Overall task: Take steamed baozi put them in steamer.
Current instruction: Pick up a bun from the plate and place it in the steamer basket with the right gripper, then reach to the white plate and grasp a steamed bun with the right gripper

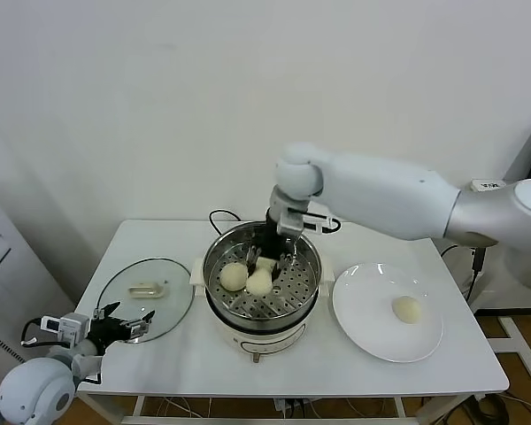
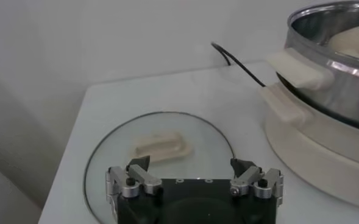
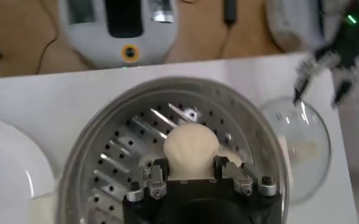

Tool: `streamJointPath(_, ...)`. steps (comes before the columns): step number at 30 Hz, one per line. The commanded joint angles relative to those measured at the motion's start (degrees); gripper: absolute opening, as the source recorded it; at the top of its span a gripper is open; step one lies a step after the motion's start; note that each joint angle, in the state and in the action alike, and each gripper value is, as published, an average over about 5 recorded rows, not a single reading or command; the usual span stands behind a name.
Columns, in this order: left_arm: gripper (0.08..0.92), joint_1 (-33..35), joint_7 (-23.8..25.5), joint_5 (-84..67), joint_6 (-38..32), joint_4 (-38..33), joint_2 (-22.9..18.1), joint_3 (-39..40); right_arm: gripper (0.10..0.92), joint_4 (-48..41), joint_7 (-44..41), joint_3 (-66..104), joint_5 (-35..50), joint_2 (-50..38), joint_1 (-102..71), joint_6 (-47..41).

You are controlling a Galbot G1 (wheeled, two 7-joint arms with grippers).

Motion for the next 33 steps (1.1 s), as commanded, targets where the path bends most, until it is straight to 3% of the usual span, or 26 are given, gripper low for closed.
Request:
streamJointPath(1,0.823,0.14,0.03,-0.05,-0.09,0.08,0.15,-0.15,0.458,1.03,-0.84,1.35,-10.92,2.8,-5.87,6.01)
streamJointPath(8,0.823,0.21,0.08,-0.07,-0.13,0.17,0.22,-0.26,0.47,0.44,-1.1,3.26,-14.64,2.7,-8.84,6.36)
streamJointPath(12,0.823,0.2,0.08,-0.07,-0.11,0.27,0.14,-0.23,0.516,0.64,-0.86,3.79,-15.0,2.62,-9.15,5.93)
streamJointPath(20,0.823,0.43,0.08,-0.06,-0.13,0.17,0.08,-0.49,0.699,0.76,-0.52,5.45,-13.11,0.74,-6.32,1.2)
streamJointPath(25,0.823,0.6,0.09,-0.06,-0.17,0.08,0.26,-0.76,0.808,-2.78,-1.05,6.77,-6.67,-3.1,-1.54,-5.87)
streamJointPath(33,0.823,0.44,0.16,-0.07,-0.17,-0.07,0.57,-0.82,0.823,-5.16,-3.71,-1.12,6.47,-15.62,8.34,-24.89)
